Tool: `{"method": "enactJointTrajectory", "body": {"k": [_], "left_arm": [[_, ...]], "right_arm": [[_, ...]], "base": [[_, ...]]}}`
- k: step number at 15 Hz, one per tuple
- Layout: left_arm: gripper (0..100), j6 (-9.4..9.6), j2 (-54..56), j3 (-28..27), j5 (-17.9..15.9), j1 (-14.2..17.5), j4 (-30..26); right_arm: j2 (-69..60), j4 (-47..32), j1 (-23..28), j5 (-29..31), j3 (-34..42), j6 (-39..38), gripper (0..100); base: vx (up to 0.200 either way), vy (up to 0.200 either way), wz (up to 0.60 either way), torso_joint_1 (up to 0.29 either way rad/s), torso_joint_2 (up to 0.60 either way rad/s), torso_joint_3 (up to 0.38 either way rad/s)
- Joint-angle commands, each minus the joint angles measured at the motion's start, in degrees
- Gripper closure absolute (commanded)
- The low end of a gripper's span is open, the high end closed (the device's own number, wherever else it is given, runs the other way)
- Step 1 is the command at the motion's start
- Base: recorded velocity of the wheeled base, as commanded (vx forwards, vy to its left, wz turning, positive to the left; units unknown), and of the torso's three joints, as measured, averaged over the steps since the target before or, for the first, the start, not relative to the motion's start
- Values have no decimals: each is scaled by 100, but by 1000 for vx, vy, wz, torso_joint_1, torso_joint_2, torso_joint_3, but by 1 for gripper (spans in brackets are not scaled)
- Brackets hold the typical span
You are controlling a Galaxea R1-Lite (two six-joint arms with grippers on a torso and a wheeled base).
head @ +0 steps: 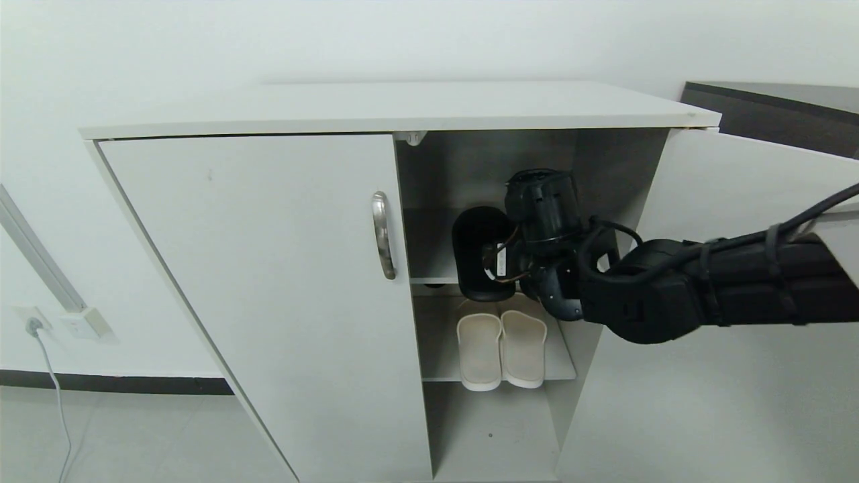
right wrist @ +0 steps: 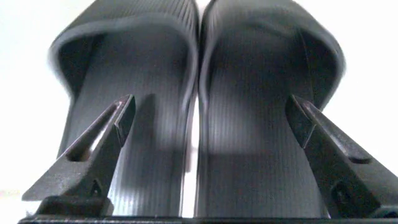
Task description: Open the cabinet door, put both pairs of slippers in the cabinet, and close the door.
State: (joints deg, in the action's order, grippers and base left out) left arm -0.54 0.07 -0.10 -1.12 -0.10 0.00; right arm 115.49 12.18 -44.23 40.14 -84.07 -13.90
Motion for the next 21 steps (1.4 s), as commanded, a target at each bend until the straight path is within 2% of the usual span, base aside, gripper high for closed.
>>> {"method": "enactJointTrajectory", "body": {"k": [1, 3, 6, 9, 10, 21], "left_arm": [[100, 1, -7, 1, -2, 1, 0], [100, 1, -7, 1, -11, 1, 0], [100, 1, -7, 1, -11, 1, 0], [100, 10, -7, 1, -11, 1, 0], [100, 10, -7, 1, -11, 1, 0], [100, 27, -7, 1, -28, 1, 0]], "right_arm": [[-677, 109, -235, -15, 637, -8, 0], [-1117, 478, -394, -235, 1384, -8, 0], [-1547, 1709, -649, -1096, 2571, 107, 0], [-1495, 2588, -710, -1290, 3274, 326, 0], [-1486, 2755, -728, -1316, 3388, 335, 100], [-1512, 2851, -772, -1281, 3494, 397, 100]], "base": [[0, 0, 0, 0, 0, 0], [0, 0, 0, 0, 0, 0], [0, 0, 0, 0, 0, 0], [0, 0, 0, 0, 0, 0], [0, 0, 0, 0, 0, 0], [0, 0, 0, 0, 0, 0]]}}
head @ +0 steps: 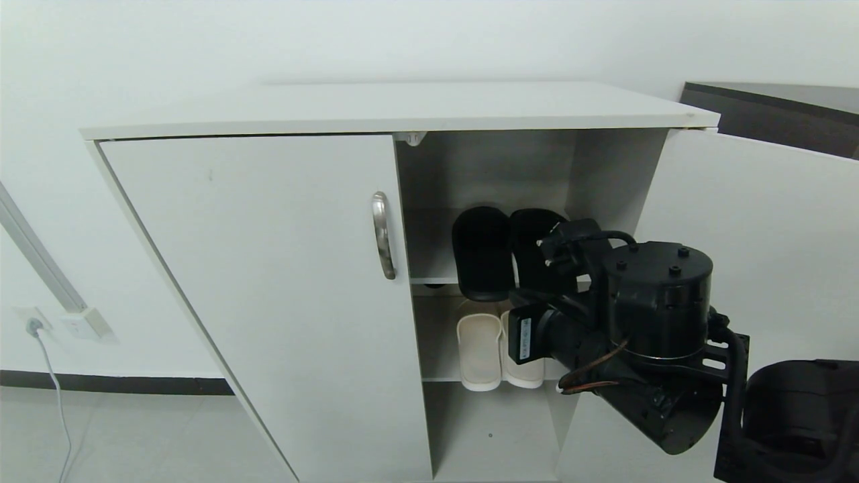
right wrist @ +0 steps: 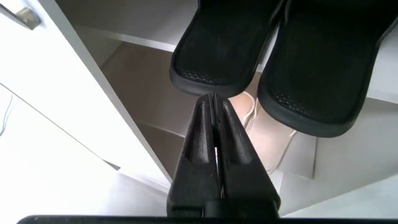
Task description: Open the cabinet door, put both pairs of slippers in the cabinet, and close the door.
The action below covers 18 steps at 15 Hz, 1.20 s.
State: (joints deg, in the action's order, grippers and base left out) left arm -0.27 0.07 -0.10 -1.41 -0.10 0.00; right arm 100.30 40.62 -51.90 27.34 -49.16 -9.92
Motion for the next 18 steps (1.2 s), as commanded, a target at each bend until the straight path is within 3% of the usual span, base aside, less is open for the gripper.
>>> {"method": "enactJointTrajectory", "body": {"k": [1, 15, 18], "left_arm": [[100, 0, -7, 1, -8, 1, 0], [100, -8, -7, 1, -8, 1, 0], [100, -17, -7, 1, -8, 1, 0]], "right_arm": [[33, 7, -5, -1, 3, -1, 100], [297, 16, 92, -10, 162, 87, 100], [349, 25, 180, 8, 223, 149, 100]], "base": [[-200, 0, 0, 2, -2, 2], [-200, 0, 0, 1, 3, 4], [0, 0, 0, 0, 0, 0]]}}
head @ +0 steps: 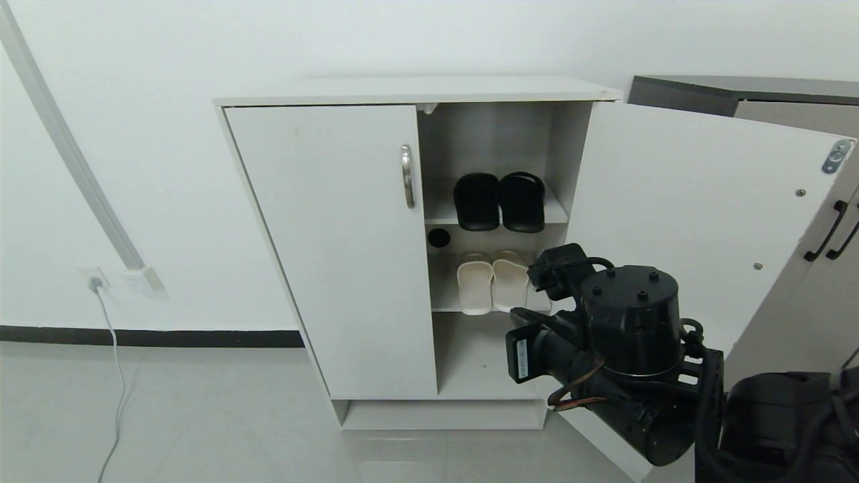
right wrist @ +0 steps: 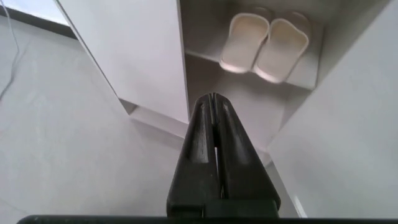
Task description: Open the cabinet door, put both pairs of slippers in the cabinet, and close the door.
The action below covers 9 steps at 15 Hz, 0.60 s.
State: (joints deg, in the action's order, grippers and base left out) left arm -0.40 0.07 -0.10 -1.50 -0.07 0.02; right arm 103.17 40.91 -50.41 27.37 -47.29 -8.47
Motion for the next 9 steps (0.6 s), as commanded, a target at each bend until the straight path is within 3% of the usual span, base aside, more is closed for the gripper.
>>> {"method": "enactJointTrajectory", "body": {"k": [1, 9], "left_arm": [[100, -4, -7, 1, 1, -1, -2], [100, -13, -7, 1, 9, -1, -2]], "right_arm": [[63, -4, 31, 5, 62, 3, 100], [63, -4, 57, 5, 71, 3, 100]], "base": [[0, 0, 0, 0, 0, 0], [0, 0, 0, 0, 0, 0]]}}
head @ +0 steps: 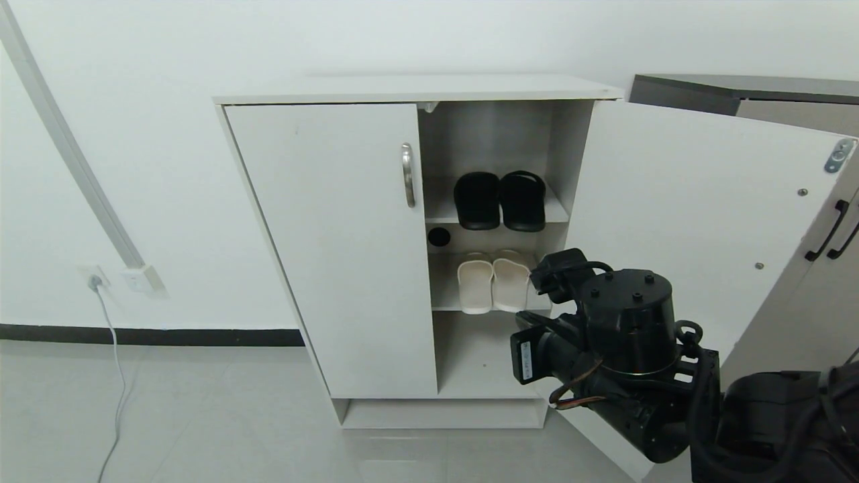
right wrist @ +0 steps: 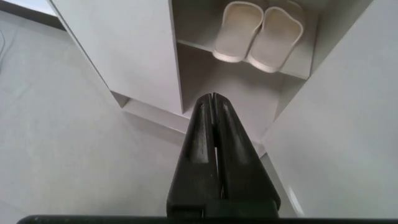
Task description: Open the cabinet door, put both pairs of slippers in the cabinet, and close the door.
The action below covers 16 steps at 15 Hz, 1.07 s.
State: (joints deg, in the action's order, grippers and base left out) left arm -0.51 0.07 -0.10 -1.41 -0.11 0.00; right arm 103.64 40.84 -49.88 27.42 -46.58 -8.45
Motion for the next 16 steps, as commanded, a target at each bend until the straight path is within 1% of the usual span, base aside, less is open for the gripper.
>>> {"method": "enactJointTrajectory", "body": {"k": [1, 4, 6, 8, 12, 16], "left_arm": [[100, -2, -7, 1, 1, 2, 0], [100, -2, -7, 1, 1, 2, 0], [100, -2, -7, 1, 1, 2, 0], [100, -2, -7, 1, 1, 2, 0], [100, -2, -7, 1, 1, 2, 0], [100, 7, -7, 1, -8, 2, 0]], "right_arm": [[24, 3, 14, 1, -9, 1, 100], [24, -6, 49, 1, -18, 10, 100], [24, -6, 49, 1, -18, 10, 100], [24, -6, 49, 1, -9, 10, 100], [24, -6, 49, 1, -9, 10, 100], [24, -6, 49, 9, 0, 10, 100]], "base": [[0, 0, 0, 0, 0, 0], [0, 0, 0, 0, 0, 0], [0, 0, 0, 5, -134, -144], [0, 0, 0, 15, -180, -317], [0, 0, 0, 49, -496, -365], [0, 0, 0, 120, -456, -349]]}}
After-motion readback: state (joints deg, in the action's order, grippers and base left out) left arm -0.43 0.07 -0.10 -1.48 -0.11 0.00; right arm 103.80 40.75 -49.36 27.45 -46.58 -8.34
